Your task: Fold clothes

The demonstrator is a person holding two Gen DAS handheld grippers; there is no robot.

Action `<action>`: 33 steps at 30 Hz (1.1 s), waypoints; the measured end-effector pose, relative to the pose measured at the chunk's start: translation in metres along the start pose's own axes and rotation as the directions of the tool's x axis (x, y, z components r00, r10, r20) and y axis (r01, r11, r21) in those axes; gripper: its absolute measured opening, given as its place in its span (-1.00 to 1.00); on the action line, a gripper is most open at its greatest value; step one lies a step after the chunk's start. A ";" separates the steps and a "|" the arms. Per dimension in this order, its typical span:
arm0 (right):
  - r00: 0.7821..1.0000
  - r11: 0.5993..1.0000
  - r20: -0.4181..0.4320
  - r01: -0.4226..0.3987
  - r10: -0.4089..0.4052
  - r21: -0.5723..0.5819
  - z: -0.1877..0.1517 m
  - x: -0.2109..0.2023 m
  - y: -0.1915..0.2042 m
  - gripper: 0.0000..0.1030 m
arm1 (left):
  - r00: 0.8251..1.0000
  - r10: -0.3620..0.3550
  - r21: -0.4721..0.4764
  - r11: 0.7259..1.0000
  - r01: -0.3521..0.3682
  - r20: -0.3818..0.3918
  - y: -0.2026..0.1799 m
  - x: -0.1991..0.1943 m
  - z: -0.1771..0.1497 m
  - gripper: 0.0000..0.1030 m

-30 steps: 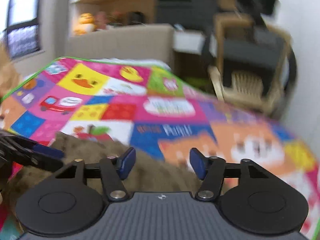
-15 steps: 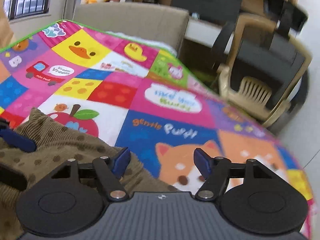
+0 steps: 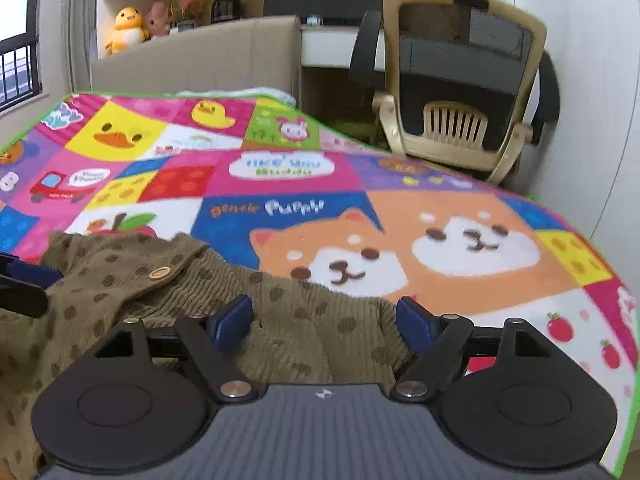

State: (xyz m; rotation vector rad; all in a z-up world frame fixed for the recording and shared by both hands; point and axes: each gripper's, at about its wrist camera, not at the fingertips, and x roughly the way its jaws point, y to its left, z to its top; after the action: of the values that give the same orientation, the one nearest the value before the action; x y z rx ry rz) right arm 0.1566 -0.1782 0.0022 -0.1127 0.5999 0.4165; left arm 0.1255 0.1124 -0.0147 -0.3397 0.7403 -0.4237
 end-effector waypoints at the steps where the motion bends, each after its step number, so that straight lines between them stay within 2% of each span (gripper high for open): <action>1: 1.000 1.000 0.012 -0.018 0.018 -0.003 -0.002 -0.008 0.002 0.53 | 1.000 0.002 0.001 1.000 -0.002 -0.001 0.000 0.000 0.000 0.82; 4: 0.996 0.997 0.041 -0.080 0.081 -0.011 -0.007 -0.032 0.009 0.53 | 1.000 0.007 0.005 1.000 -0.007 -0.003 -0.002 0.001 0.000 0.83; 6: 0.987 0.987 0.020 -0.158 0.159 -0.011 -0.018 -0.047 0.018 0.60 | 1.000 0.006 0.008 1.000 -0.006 -0.004 -0.002 0.002 0.001 0.86; 7: 0.985 0.985 -0.001 -0.170 0.170 -0.015 -0.026 -0.050 0.024 0.67 | 1.000 0.006 0.010 1.000 -0.006 -0.005 -0.002 0.002 0.001 0.86; 8: 0.985 0.985 -0.021 -0.171 0.171 -0.020 -0.033 -0.051 0.030 0.67 | 1.000 0.006 0.011 1.000 -0.006 -0.006 -0.002 0.003 0.001 0.87; 12: 0.992 0.995 -0.092 -0.092 0.088 -0.040 -0.054 -0.037 0.044 0.71 | 1.000 -0.011 -0.024 1.000 0.011 -0.009 0.006 0.004 0.011 0.87; 14: 0.993 0.996 -0.086 -0.084 0.080 -0.041 -0.054 -0.036 0.047 0.74 | 1.000 -0.009 -0.059 0.998 0.010 0.006 0.010 -0.004 0.016 0.87; 18: 0.993 0.995 -0.082 -0.089 0.086 -0.037 -0.056 -0.035 0.046 0.79 | 0.995 0.073 -0.049 0.996 -0.070 0.062 0.008 -0.035 0.017 0.87; 23: 0.993 0.995 -0.079 -0.095 0.092 -0.037 -0.058 -0.033 0.047 0.83 | 0.994 0.105 -0.096 0.990 -0.107 -0.026 0.018 -0.057 -0.005 0.87; 26: 0.993 0.995 -0.078 -0.092 0.089 -0.040 -0.058 -0.032 0.048 0.83 | 0.990 0.126 -0.090 0.987 -0.131 -0.059 0.019 -0.066 -0.021 0.87; 30: 0.994 0.995 -0.078 -0.085 0.081 -0.045 -0.058 -0.032 0.050 0.84 | 0.990 0.109 -0.071 0.991 -0.116 -0.093 0.019 -0.069 -0.035 0.87; 33: 0.994 0.996 -0.078 -0.080 0.076 -0.048 -0.058 -0.032 0.050 0.85 | 0.991 0.102 -0.049 0.993 -0.106 -0.091 0.014 -0.068 -0.044 0.85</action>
State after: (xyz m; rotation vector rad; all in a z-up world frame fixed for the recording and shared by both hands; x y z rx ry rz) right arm 0.0817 -0.1566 -0.0269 -0.1553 0.6707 0.5052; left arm 0.0529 0.1509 -0.0125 -0.3332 0.8529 -0.3220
